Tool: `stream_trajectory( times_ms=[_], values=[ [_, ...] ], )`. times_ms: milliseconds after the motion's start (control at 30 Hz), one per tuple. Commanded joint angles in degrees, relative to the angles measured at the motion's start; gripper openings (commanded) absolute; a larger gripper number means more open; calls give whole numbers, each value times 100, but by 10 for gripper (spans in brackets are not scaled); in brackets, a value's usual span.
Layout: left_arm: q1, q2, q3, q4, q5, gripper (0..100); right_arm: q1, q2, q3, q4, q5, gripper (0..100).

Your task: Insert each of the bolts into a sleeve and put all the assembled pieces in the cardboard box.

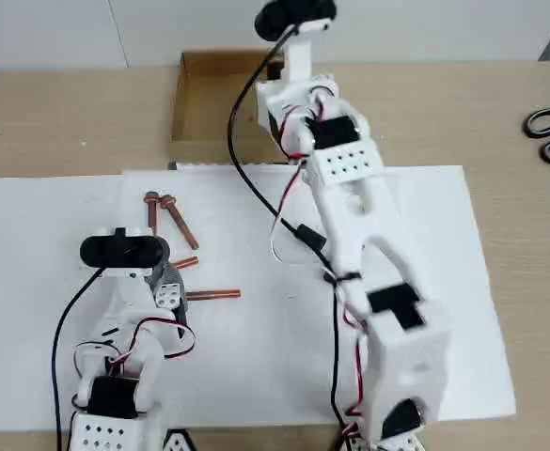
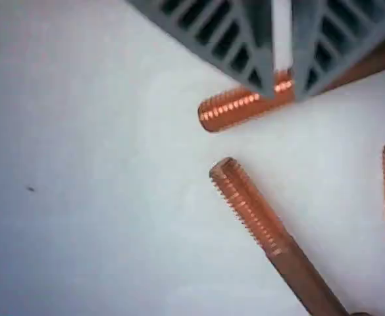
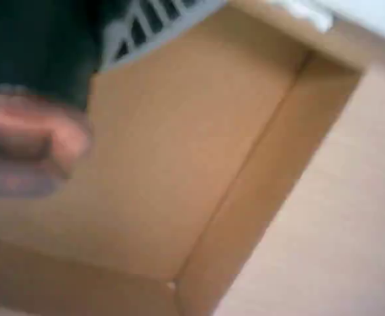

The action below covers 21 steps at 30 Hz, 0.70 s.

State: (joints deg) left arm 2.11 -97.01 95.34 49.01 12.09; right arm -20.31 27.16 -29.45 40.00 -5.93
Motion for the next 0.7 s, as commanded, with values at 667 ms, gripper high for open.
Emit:
stream_trajectory(
  times_ms=[667],
  values=[
    [-18,-53,-31,-158,-18,6,101,3512,-4229,295,554,34]
  ],
)
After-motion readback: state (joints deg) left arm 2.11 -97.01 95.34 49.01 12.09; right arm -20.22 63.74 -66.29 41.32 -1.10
